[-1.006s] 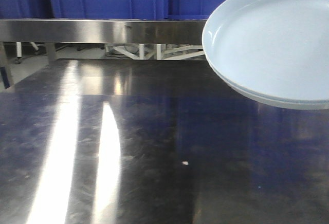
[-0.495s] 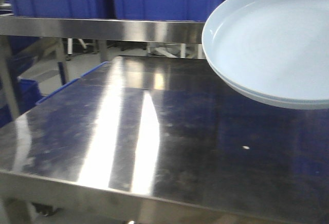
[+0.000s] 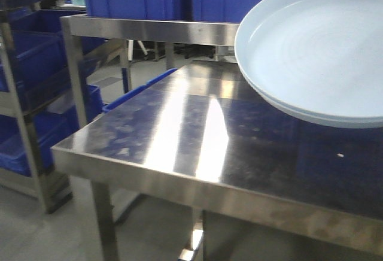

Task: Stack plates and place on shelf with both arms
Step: 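Drive the base away from the table carrying the plates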

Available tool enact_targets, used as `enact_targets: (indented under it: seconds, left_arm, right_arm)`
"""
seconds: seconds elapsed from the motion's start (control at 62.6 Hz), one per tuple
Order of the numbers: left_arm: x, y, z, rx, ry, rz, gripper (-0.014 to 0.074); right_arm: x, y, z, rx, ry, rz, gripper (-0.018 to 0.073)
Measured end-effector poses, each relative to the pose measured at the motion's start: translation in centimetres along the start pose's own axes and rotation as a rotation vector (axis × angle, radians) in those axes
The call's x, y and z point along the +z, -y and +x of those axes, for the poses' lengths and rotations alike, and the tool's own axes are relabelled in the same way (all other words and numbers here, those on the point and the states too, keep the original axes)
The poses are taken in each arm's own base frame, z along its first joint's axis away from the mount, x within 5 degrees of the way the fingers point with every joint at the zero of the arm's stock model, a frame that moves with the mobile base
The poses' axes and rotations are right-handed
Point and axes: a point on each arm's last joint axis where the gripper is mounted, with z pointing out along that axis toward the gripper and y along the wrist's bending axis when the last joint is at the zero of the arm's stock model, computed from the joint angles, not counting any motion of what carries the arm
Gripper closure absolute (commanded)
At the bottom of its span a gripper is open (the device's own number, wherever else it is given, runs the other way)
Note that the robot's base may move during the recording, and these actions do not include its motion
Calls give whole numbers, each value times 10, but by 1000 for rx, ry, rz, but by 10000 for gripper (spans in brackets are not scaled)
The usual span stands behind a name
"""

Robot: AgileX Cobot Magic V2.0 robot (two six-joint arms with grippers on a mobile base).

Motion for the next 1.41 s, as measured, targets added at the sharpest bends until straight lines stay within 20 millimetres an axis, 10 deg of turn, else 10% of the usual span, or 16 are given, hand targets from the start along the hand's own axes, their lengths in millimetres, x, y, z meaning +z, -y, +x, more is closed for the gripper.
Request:
enact_targets:
  seconds: [1.406]
  left_arm:
    - [0,0,0,0,0,0,496]
  right_arm:
    - [0,0,0,-2,0,0,504]
